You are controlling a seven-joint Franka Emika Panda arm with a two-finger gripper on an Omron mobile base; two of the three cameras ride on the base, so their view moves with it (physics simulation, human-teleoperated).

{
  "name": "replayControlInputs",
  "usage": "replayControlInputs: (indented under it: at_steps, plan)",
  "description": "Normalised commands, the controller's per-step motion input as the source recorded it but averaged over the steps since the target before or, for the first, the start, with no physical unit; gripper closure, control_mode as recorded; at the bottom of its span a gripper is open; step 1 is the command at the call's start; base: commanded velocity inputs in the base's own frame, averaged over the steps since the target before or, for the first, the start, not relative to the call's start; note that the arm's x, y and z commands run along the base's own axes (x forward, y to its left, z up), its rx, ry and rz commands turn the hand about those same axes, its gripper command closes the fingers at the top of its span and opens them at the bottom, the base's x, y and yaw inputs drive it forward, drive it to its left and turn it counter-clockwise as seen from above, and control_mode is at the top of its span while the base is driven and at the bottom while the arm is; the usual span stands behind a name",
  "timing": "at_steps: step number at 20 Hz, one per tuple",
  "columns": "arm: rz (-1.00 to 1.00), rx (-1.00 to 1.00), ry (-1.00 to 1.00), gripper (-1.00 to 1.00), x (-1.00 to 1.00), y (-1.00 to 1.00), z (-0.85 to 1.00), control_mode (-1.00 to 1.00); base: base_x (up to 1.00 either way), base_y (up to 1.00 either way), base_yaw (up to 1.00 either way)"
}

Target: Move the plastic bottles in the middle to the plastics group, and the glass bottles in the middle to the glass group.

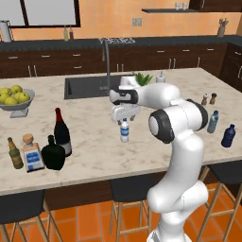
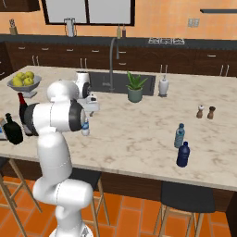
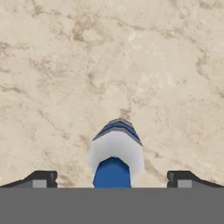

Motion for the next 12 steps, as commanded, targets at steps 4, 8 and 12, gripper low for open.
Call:
replayControlInputs:
  at_steps: [4,8,12]
  plan:
    - [0.0,-0.02,0.0,-1.0,0.38,0.02,-0.19,-1.0,0.0,0.0,0.0]
    - [0.0,-0.01,0.0,-1.0,-0.04,0.01,-0.04,-1.0,0.0,0.0,0.0]
    - [0.0,0.0,0.0,-1.0,-0.33,0.02,0.0,-1.0,0.0,0.0,0.0]
